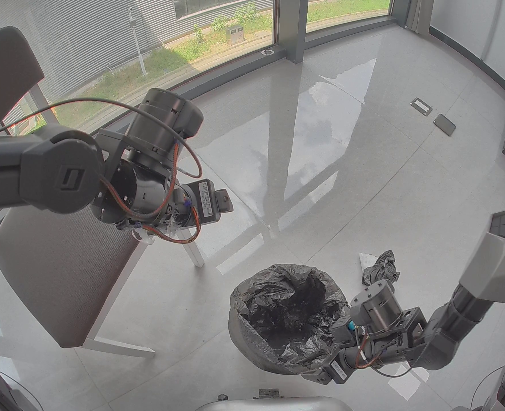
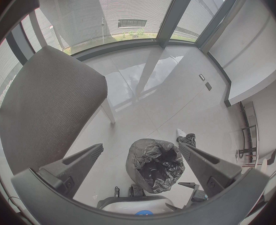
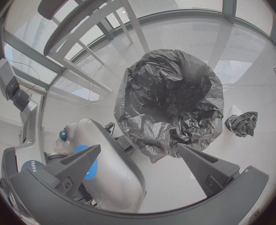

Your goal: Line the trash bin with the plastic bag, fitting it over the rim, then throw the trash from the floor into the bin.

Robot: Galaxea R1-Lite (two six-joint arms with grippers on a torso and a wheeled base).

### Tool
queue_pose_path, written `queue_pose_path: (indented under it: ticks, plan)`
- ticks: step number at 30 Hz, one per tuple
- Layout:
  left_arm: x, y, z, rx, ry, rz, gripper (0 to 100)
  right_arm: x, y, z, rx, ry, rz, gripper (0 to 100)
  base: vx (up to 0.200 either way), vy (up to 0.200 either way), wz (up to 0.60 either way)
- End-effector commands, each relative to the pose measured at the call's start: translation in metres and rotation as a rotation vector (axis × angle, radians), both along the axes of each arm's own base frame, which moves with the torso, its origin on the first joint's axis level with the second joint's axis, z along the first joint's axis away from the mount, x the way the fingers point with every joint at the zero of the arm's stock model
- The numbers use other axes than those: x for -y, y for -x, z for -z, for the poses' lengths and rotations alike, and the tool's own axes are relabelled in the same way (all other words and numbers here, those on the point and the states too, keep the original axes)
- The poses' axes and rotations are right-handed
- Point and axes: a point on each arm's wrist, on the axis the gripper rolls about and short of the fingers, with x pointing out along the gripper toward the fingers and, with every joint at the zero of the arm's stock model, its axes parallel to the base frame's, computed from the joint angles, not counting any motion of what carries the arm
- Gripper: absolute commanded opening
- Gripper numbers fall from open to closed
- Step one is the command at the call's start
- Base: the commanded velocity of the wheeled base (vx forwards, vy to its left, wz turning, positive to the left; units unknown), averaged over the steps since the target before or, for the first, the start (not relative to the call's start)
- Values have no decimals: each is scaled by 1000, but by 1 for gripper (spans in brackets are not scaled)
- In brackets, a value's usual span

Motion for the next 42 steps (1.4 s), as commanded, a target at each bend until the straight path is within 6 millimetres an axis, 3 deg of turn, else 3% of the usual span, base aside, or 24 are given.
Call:
queue_pose_path:
  ticks: [1, 15, 25, 37, 38, 42]
  plan:
    - [-2, 3, -2, 4, 4, -1, 100, 4, 5, -13, 30, -23, 4, 100, 0, 0, 0]
    - [1, 4, -3, 8, 1, 10, 100, -1, -4, 18, -41, 33, 9, 100, 0, 0, 0]
    - [-1, 6, -6, 16, 3, 6, 100, -8, -34, 36, -36, 33, 46, 100, 0, 0, 0]
    - [-2, 8, -8, 23, 8, 7, 100, -10, -45, 43, -30, 28, 61, 100, 0, 0, 0]
    - [-2, 8, -9, 23, 7, 6, 100, -11, -46, 43, -30, 28, 61, 0, 0, 0, 0]
    - [-4, 10, -11, 29, 9, 4, 100, -11, -46, 43, -31, 26, 65, 0, 0, 0, 0]
